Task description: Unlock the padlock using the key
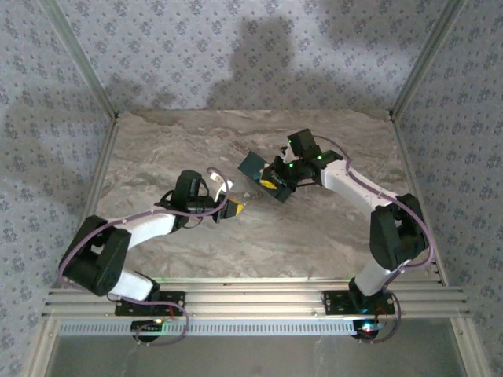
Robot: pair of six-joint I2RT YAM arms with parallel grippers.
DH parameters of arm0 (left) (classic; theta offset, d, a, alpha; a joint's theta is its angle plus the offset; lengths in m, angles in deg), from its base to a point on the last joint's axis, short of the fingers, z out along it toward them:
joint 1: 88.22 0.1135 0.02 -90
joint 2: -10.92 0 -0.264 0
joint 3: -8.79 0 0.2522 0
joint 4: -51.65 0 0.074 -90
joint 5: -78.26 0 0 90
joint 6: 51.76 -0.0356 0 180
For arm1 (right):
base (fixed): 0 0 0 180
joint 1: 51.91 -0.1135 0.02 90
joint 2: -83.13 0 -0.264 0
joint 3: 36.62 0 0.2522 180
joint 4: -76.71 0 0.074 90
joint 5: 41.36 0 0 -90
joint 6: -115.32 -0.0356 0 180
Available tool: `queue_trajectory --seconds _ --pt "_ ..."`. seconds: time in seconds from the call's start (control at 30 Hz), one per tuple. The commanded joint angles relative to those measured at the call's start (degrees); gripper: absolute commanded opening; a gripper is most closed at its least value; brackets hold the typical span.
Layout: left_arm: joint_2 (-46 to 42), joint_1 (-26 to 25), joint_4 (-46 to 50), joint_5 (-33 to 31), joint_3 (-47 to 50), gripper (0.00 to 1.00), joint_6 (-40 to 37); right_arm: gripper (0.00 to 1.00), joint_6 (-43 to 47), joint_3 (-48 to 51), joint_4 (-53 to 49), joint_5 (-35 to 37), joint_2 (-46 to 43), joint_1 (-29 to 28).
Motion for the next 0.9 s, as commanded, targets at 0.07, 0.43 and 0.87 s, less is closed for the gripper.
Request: queue_trajectory --seconds 0.07,0.43,0.87 --pt "3.64 0.23 -4.86 7.02 -4.25 0.00 0.96 0.00 0.47 1.40 2.30 2.63 -0.96 -1.09" --pt "2.22 5.44 3.61 2.35 -3.43 0.00 1.29 0.00 7.83 0.23 -2.40 16.80 -1.64 -6.64" --pt "-3.72 5.36 10.19 -1.85 -2.67 0.00 0.54 0.85 40.44 -15.97 -19.77 27.57 -1.42 -0.87"
